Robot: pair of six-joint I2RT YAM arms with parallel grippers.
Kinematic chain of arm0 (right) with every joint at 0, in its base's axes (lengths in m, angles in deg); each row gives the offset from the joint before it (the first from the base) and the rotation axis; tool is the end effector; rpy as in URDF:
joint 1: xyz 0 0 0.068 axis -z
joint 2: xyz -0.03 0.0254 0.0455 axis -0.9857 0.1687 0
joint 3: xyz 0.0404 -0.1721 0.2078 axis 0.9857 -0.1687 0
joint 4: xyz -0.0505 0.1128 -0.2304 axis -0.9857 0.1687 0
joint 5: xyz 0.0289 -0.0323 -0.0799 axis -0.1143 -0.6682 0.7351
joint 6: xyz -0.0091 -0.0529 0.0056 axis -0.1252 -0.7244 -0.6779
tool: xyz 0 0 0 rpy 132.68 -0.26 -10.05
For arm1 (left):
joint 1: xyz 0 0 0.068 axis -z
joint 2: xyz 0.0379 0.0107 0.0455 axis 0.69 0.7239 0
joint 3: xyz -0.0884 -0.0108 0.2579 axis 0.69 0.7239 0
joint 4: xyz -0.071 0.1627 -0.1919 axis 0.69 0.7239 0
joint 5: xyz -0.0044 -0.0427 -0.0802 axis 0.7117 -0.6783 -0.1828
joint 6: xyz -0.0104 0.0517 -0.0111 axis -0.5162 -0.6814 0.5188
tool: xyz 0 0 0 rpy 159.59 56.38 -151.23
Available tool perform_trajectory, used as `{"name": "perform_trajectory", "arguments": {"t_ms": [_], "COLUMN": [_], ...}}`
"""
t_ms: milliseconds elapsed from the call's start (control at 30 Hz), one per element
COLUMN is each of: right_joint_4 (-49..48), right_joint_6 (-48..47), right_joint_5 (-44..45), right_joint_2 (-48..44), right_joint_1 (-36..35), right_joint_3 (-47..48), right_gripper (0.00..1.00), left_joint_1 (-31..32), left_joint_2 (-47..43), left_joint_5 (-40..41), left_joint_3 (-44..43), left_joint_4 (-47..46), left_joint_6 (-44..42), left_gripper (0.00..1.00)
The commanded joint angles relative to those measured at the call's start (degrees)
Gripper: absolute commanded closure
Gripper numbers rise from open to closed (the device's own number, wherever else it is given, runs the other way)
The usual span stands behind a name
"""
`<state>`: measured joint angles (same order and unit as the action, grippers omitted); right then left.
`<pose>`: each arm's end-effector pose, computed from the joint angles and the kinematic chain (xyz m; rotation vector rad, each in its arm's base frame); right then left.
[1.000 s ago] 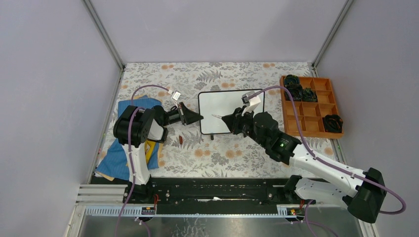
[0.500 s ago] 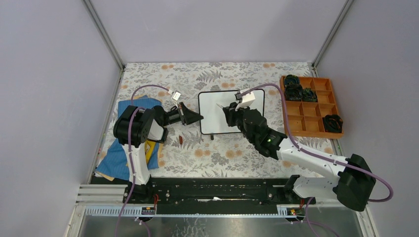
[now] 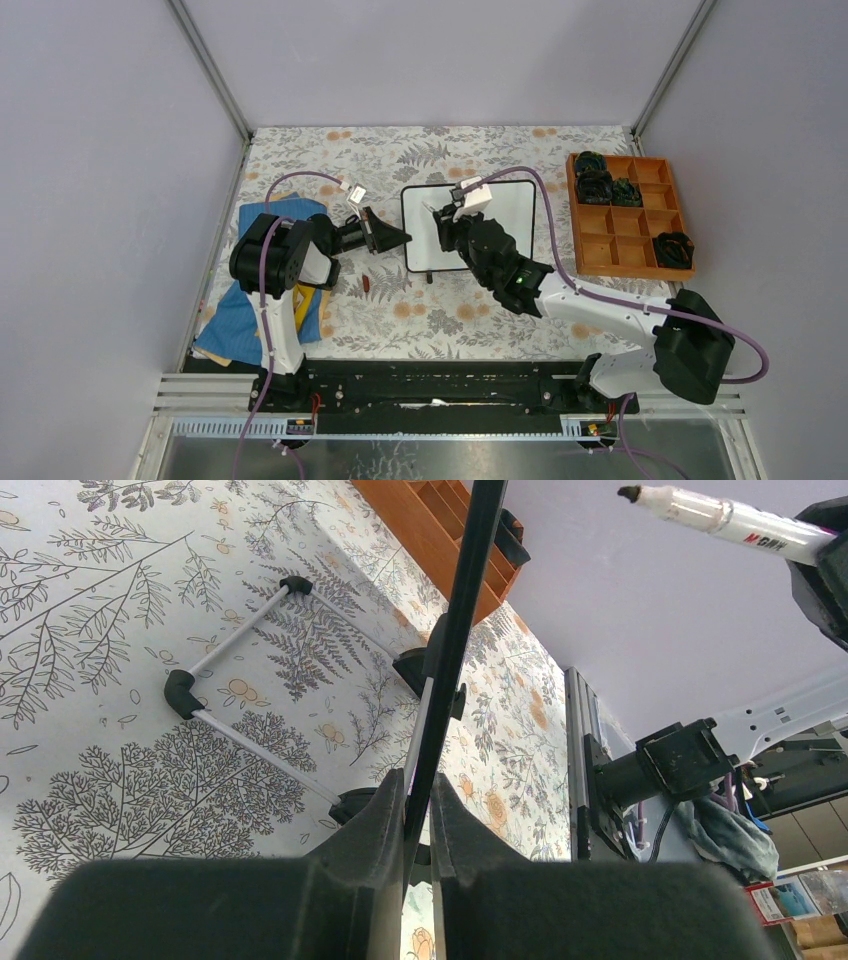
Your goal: Write a sentence on the whiteboard
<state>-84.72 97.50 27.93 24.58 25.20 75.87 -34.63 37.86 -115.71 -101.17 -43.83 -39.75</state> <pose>0.1899 0.2428 0.3038 -0.2785 1.5864 0.4685 0.3155 -0.0805 0.1302 0.3400 1.6873 -1.5063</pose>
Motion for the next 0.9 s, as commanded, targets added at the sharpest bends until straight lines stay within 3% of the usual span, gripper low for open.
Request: {"name": "perform_trajectory", "arguments": {"t_ms": [0,867], "right_joint_4": [-4.44,-7.99], "right_joint_6": [-0.83,3.27], "right_joint_5": [2.94,5.87], "right_joint_2": [1.39,6.28], "right_joint_1": [-0.54,-0.46], "right_joint_3": [3.45,4.00], "right_gripper": [1.00,1.00], "left_joint_1": [0.37,0.60], "left_joint_2": [-0.80,-0.59], "left_joint_5": [1.43,1.31], "left_joint_3": [0.58,0.54], "left_joint_4": [-3.88,-3.79], "left_joint_6": [-0.46,-0.43], "left_gripper": [0.93,1.00]}}
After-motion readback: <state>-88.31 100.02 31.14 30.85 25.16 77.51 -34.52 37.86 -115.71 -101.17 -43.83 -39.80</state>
